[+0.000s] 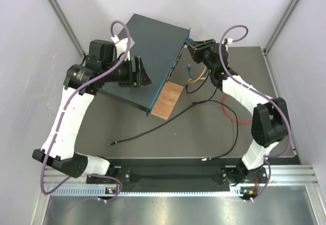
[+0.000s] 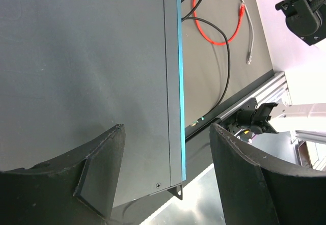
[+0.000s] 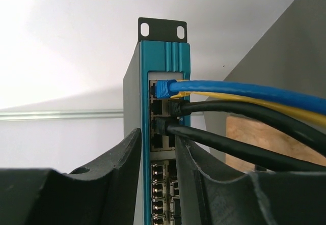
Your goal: Pull the plug from the switch port
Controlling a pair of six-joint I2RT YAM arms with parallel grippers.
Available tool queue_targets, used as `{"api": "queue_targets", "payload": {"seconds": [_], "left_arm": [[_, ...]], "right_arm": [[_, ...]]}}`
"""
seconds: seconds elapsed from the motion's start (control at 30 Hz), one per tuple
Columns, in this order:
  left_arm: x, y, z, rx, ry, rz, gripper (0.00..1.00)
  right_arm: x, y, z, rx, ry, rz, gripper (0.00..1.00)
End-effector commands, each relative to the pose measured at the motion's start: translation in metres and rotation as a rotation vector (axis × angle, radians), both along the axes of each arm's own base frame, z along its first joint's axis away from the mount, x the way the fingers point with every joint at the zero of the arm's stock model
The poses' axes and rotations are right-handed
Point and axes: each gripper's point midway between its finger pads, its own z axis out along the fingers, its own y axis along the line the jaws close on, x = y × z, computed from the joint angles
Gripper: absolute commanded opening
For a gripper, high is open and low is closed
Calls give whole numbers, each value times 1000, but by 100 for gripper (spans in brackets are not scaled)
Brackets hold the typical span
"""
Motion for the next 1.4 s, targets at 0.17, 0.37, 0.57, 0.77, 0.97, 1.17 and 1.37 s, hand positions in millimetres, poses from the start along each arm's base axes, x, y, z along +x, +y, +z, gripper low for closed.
{"api": "queue_targets", "payload": {"seconds": [0.17, 0.37, 0.57, 0.77, 0.97, 1.17, 1.37], "left_arm": [[-2, 3, 10, 0, -38, -9, 72], [-1, 2, 11, 0, -40, -10, 72], [-2, 2, 10, 2, -40, -13, 72], [-2, 2, 9, 4, -39, -14, 72], [-2, 2, 9, 6, -38, -13, 72], [-2, 3, 8, 6, -37, -10, 72], [-3, 4, 7, 9, -34, -5, 72]], "right_arm": [[7, 4, 20, 60, -63, -12, 31], [13, 10, 15, 81, -59, -1, 30], [16, 10, 14, 85, -70, -1, 30], [13, 16, 23, 99, -103, 29, 31], [7, 14, 35, 157, -157, 39, 31], [9, 21, 33, 159, -139, 70, 30], [11, 27, 22, 123, -100, 86, 17]]}}
